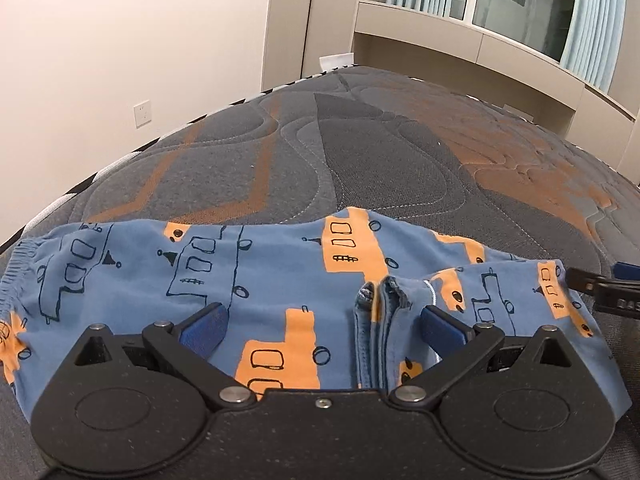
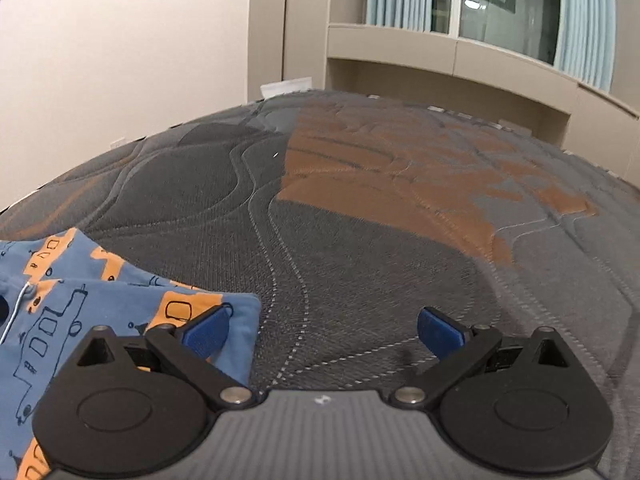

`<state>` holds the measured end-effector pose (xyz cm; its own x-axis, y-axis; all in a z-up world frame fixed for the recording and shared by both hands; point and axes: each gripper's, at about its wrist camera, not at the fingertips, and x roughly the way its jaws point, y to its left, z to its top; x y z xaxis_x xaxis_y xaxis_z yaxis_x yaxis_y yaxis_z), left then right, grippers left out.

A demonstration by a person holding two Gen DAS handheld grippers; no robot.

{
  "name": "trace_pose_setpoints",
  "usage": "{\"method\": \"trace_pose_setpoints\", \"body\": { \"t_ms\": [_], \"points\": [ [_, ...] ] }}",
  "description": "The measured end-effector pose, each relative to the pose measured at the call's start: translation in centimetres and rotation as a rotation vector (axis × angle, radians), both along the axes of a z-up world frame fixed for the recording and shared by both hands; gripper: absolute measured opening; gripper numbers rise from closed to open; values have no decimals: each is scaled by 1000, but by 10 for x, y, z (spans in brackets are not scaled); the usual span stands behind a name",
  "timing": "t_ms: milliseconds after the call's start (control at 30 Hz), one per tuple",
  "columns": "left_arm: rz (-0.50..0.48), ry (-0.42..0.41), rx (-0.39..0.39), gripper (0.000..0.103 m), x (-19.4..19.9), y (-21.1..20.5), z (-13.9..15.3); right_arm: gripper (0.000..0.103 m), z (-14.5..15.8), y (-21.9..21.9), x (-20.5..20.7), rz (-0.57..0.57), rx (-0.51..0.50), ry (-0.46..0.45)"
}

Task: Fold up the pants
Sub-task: 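Open both grippers and release the pants, moving back, then grasp the elastic waistband with the left gripper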

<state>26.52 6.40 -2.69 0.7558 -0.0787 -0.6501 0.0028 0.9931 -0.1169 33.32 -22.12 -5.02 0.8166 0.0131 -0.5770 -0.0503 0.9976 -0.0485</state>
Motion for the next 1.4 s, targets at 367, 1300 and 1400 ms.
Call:
{"method": "trace_pose_setpoints", "body": {
  "t_ms": [367, 1300, 1400],
  "points": [
    [-32, -4, 24, 102, -33, 2, -2, 103, 4, 11, -91, 81, -31, 0],
    [227, -114, -15, 102, -130, 178, -3, 103, 2, 177, -106, 383, -103, -99],
    [174, -165, -85, 102, -126, 179, -6, 103, -2, 178, -104, 382, -88, -85]
  ]
}}
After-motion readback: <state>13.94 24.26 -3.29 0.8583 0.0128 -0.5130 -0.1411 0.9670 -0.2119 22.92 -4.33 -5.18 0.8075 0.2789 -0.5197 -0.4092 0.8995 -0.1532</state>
